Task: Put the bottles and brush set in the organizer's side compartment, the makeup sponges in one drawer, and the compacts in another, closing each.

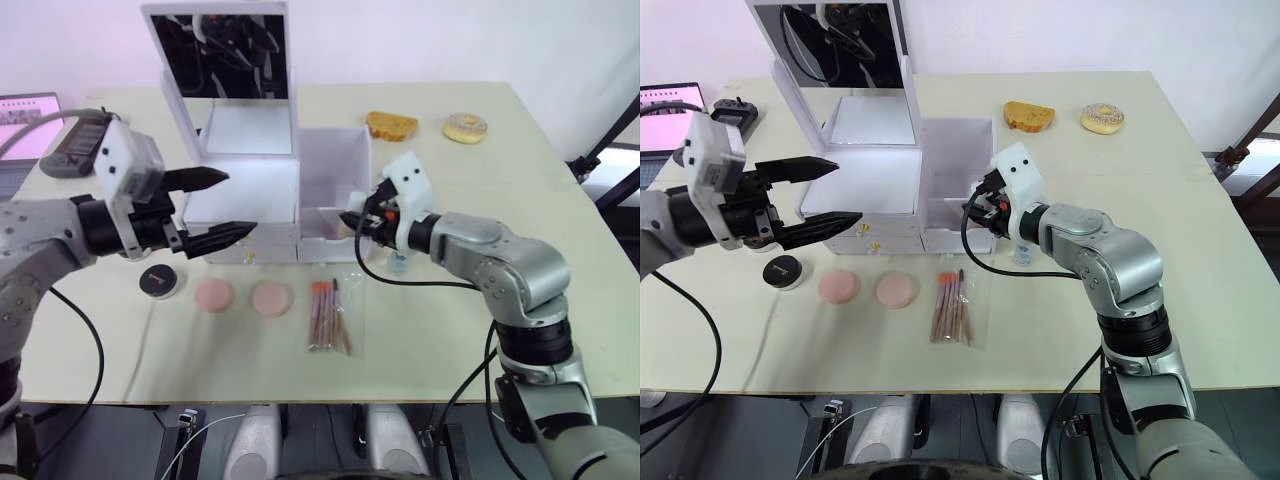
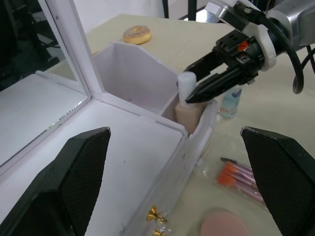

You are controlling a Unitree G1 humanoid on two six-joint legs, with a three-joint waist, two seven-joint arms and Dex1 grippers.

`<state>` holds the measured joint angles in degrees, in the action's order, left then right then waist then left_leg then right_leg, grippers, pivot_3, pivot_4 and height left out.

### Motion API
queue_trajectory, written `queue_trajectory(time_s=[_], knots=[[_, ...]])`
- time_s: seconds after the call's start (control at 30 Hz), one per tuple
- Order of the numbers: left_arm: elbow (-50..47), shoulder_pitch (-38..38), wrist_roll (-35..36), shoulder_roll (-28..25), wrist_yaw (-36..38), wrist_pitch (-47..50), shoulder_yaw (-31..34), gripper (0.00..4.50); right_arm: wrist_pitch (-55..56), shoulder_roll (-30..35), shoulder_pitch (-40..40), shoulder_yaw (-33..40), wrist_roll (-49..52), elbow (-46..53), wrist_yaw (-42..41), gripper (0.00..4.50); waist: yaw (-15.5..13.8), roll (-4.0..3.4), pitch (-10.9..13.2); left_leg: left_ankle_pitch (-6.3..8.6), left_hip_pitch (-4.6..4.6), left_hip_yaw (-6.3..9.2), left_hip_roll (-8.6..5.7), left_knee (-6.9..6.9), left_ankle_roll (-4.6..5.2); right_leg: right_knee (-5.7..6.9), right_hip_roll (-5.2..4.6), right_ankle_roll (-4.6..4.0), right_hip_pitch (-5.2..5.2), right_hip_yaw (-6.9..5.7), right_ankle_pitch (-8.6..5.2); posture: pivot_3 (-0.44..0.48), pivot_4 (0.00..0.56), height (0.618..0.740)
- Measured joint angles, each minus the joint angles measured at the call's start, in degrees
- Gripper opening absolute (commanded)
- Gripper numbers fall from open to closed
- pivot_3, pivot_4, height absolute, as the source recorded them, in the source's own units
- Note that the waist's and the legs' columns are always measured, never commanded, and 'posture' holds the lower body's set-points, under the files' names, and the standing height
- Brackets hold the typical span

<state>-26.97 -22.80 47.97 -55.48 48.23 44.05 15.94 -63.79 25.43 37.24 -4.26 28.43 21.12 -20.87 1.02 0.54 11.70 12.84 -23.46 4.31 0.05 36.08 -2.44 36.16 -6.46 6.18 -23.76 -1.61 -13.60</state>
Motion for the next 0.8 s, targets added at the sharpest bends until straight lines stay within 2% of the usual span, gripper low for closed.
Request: queue_trajectory(time_s=[0.03,0.07,0.27,0.33,0.4,0.5,0.6,0.7,0.8], knots=[[0.22,0.0,0.0,-0.05,0.47,0.0,0.0,4.5,-0.47,0.48,0.25,0.28,0.12,0.31,-0.32,4.3,-0.02,0.0,0.0,0.0,0.0,0.0,0.0,0.01,0.0,0.0,0.0,-0.01,0.0,0.0,-0.01,0.0,0.15,0.74],[0.61,-0.01,0.0,-0.25,1.08,-0.02,0.01,4.5,-1.19,1.04,0.81,0.68,0.45,0.54,-0.65,4.46,-0.02,0.0,0.0,0.0,0.0,0.0,0.0,0.01,0.0,0.0,0.0,-0.05,0.0,0.0,-0.03,0.0,0.15,0.74],[2.47,-0.18,-0.27,-0.73,4.11,-0.9,0.04,4.5,-6.48,3.77,5.9,6.37,6.63,2.59,-4.5,4.46,-0.03,0.0,0.0,0.0,0.0,0.0,0.0,0.01,0.0,-0.01,0.0,-0.18,0.01,0.0,-0.1,0.0,0.15,0.74],[3.1,-0.1,-0.93,-0.7,4.76,-1.72,0.03,4.5,-7.51,6.7,7.63,8.85,9.74,2.71,-7.74,4.46,-0.07,0.0,0.0,0.0,-0.01,0.0,0.0,0.0,0.0,-0.03,0.0,-0.17,0.01,-0.01,-0.1,0.0,0.15,0.74],[4.58,0.86,-1.69,-0.7,5.69,-3.11,0.62,4.5,-6.35,12.54,8.89,9.46,11.33,2.72,-12.73,4.46,-0.28,-0.02,0.01,0.0,-0.02,-0.01,0.0,-0.02,0.0,-0.07,-0.01,-0.17,0.01,-0.01,-0.12,0.0,0.15,0.74],[11.73,3.88,-4.51,-1.21,8.12,-7.08,3.33,4.5,1.31,20.29,8.85,10.38,10.61,1.05,-20.91,4.46,-0.09,0.0,0.0,0.01,-0.02,-0.03,0.0,-0.07,0.01,-0.08,0.0,-0.16,-0.04,-0.02,-0.14,0.0,0.15,0.74],[23.83,8.57,-9.92,-3.76,11.68,-13.95,8.79,4.5,12.14,26.45,3.56,13.2,7.38,-3.83,-28.13,4.46,0.25,0.02,-0.01,0.02,-0.01,-0.13,0.03,-0.12,0.03,-0.08,0.0,-0.16,-0.1,-0.02,-0.14,0.0,0.15,0.74],[32.03,12.99,-13.64,-4.81,14.46,-19.43,12.64,4.5,24.64,29.41,-4.9,14.83,1.11,-11.81,-31.97,4.46,0.01,0.03,-0.01,0.02,-0.04,-0.26,0.03,-0.12,0.03,-0.13,-0.08,-0.17,-0.13,0.01,-0.15,0.0,0.15,0.74],[40.08,16.12,-16.5,-5.64,15.56,-24.42,17.26,4.5,34.2,27.71,-12.37,18.98,-0.21,-19.32,-34.94,4.46,-0.2,0.03,0.0,0.02,-0.11,-0.31,0.03,-0.08,0.03,-0.12,-0.12,-0.16,-0.18,0.03,-0.13,0.0,0.15,0.74]])
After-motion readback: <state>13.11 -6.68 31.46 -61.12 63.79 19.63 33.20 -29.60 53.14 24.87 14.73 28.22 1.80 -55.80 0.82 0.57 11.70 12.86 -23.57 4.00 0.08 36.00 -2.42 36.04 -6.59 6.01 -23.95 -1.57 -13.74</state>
